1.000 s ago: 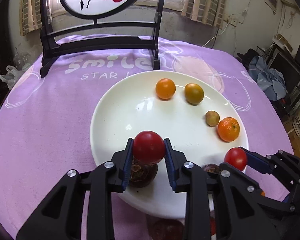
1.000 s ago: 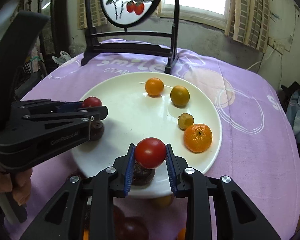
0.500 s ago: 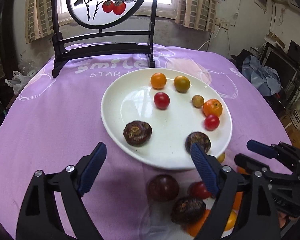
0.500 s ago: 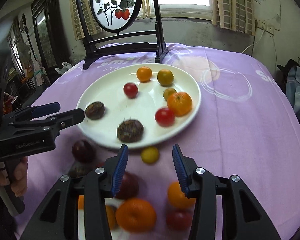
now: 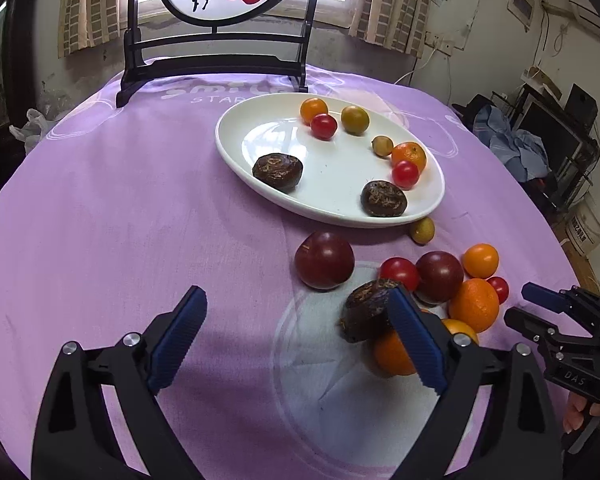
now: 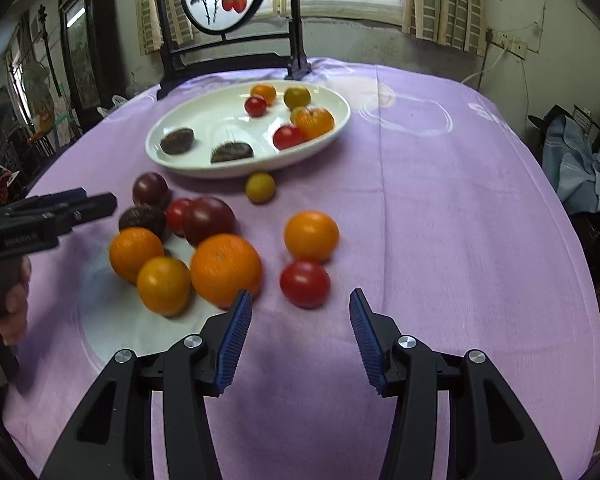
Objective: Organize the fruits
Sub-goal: 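Grasp a red tomato with the right gripper while the left grasps an orange, then carry the red tomato and the orange onto the white plate and open both grippers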
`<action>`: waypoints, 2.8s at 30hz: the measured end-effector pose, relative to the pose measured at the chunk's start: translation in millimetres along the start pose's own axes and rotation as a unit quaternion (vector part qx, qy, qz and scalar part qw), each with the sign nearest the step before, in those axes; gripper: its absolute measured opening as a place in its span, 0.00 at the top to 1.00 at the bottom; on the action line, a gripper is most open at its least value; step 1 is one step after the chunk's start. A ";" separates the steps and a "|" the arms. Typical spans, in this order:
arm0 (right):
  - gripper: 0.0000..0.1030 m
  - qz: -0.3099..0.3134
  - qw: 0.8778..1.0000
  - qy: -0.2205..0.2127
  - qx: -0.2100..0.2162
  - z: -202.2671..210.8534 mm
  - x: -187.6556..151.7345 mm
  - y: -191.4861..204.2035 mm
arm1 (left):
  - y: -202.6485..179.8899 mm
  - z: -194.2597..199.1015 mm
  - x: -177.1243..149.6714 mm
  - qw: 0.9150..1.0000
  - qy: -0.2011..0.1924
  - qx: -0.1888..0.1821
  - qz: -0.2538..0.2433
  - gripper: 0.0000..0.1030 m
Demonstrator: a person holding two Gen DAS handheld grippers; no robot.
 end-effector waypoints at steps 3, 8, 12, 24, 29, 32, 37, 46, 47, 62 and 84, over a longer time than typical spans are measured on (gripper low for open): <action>0.50 -0.001 1.000 0.014 -0.009 -7.8 -2.4 -2.8 | 2.6 0.9 -0.1 1.000 0.000 -0.009 0.003 0.13; 0.50 0.005 0.999 0.031 -0.016 -24.0 1.4 -1.5 | 0.5 0.5 -2.0 1.000 0.005 -0.019 -0.004 0.13; 0.52 0.013 0.999 0.029 -0.015 -30.4 8.6 -0.7 | -1.7 -1.3 -3.4 1.000 0.013 -0.025 -0.008 0.12; 0.72 0.000 1.000 0.000 0.011 -18.7 9.9 -2.8 | -24.9 -2.0 -17.3 0.996 0.044 -0.062 -0.048 0.12; 0.72 -0.005 1.000 -0.004 0.017 -13.1 4.7 -5.0 | -39.0 -10.8 -32.9 0.993 0.072 -0.060 -0.077 0.12; 0.72 -0.006 1.000 -0.009 0.021 -9.2 3.3 -5.5 | -43.2 -13.7 -40.0 0.992 0.081 -0.051 -0.086 0.21; 0.72 -0.001 0.999 -0.017 0.029 -3.0 2.8 -2.8 | -52.5 -16.6 -46.2 0.991 0.078 -0.021 -0.106 0.38; 0.72 0.014 0.999 -0.024 0.038 3.9 0.9 4.2 | -68.2 -27.3 -37.8 0.992 0.069 0.015 -0.102 0.43; 0.72 0.014 0.999 -0.024 0.037 3.6 0.6 4.0 | -68.5 -28.1 -36.8 0.992 0.066 0.019 -0.101 0.47; 0.72 0.001 0.998 -0.064 0.020 14.6 5.8 -3.0 | -46.6 19.6 -26.7 0.995 0.036 -0.034 -0.087 0.63; 0.71 0.044 0.998 -0.044 0.027 -55.5 131.4 42.0 | -22.5 -67.0 110.0 1.000 0.029 0.001 -0.004 0.62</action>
Point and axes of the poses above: each gripper's, at about its wrist camera, not at the fingertips, and z roughly against the way its jaws point, y to its left, x to its top, the point moved 1 cm from there along -z, roughly the way its jaws point, and after that the axes turned 6 degrees about z, right-handed, at the moved point
